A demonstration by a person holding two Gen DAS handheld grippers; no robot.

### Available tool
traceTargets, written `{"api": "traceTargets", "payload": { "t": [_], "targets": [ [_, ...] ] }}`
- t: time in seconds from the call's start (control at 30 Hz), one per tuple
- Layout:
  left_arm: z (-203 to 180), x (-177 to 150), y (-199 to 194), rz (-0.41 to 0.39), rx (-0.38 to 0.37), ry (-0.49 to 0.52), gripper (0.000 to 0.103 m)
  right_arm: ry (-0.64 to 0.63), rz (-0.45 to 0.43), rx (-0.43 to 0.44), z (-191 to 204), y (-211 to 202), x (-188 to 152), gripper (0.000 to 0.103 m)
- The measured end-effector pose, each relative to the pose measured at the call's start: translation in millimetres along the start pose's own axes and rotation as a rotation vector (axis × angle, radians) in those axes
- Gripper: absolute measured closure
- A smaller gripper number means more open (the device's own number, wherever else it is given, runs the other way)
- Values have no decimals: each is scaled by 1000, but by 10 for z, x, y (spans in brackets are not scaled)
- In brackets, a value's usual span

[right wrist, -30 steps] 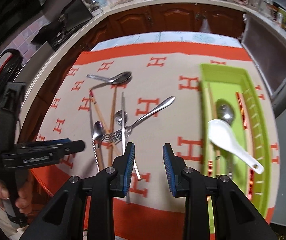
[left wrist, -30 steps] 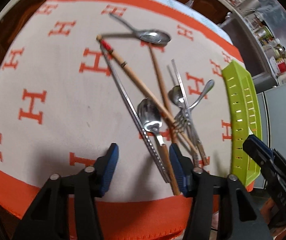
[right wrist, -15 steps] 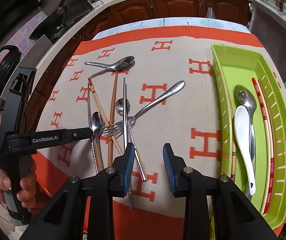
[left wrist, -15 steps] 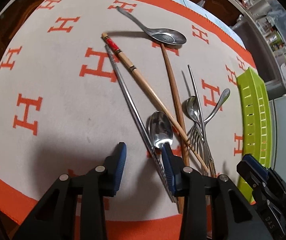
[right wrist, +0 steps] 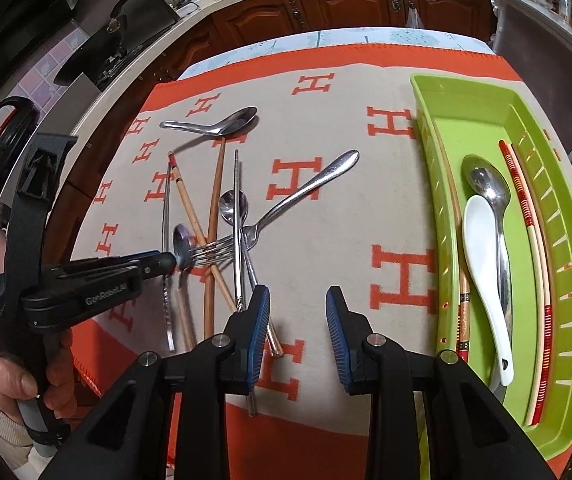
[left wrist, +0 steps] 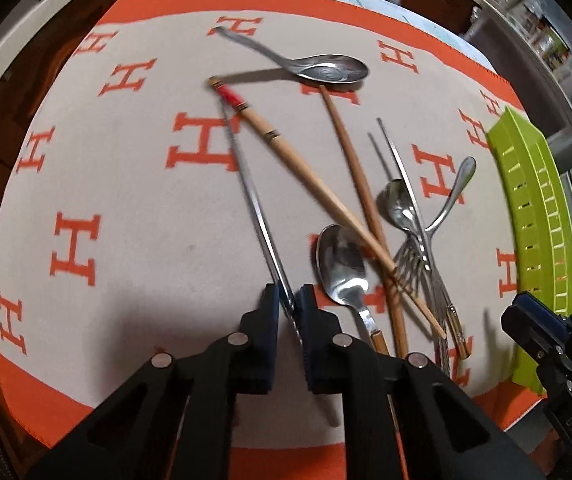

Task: Organize utensils
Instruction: 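Grasp a metal chopstick with the left gripper while the right grasps another metal chopstick, then carry the metal chopstick with the left gripper to the tray while the right carries its own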

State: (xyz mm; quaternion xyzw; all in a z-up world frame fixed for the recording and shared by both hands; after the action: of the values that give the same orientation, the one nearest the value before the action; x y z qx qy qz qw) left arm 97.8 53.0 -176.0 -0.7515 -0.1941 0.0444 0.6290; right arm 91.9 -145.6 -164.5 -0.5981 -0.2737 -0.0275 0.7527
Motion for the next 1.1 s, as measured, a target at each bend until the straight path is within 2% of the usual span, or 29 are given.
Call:
{"api": "traceTargets", "payload": {
  "t": [0.17,0.3,0.43,0.5,0.57,0.63,0.93,1.1],
  "targets": [
    [63,19,5,3,-11,-4,94,-44,-5,41,109,46,58,74],
    [5,24,29,-25,6,42,93,-95,-7,50,260,104,139,86],
    [-89,51,55,-34,-5,63,85,-125,22,69,361,253,213,91],
    [-86,40,54,-39,-9,77,86,-122,44,74,374,335,239,91],
    [-43,34,47,-43,-13,77,93,-125,64,78,375,406,268,92],
    [55,27,21,-29,-42,54,95,-135,78,74,392,455,291,92],
    [247,-10,-16,-21,-55,40,96,-161,143,82,479,659,317,93],
    [244,-20,-28,-28,-41,60,96,-207,146,43,570,727,362,93]
  ]
}}
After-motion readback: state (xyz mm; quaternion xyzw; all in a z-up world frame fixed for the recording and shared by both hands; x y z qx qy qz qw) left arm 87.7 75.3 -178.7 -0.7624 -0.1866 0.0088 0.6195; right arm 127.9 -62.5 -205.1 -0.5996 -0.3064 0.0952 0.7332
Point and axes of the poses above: each gripper's, at about its wrist camera, not at the fingertips, and y roughly the way its jaws point, z to its left, x to its top, the point moved 1 cm from there along y, roughly the way its jaws point, and after that the axes turned 15 degrees about -y, right-handed, at the moved point
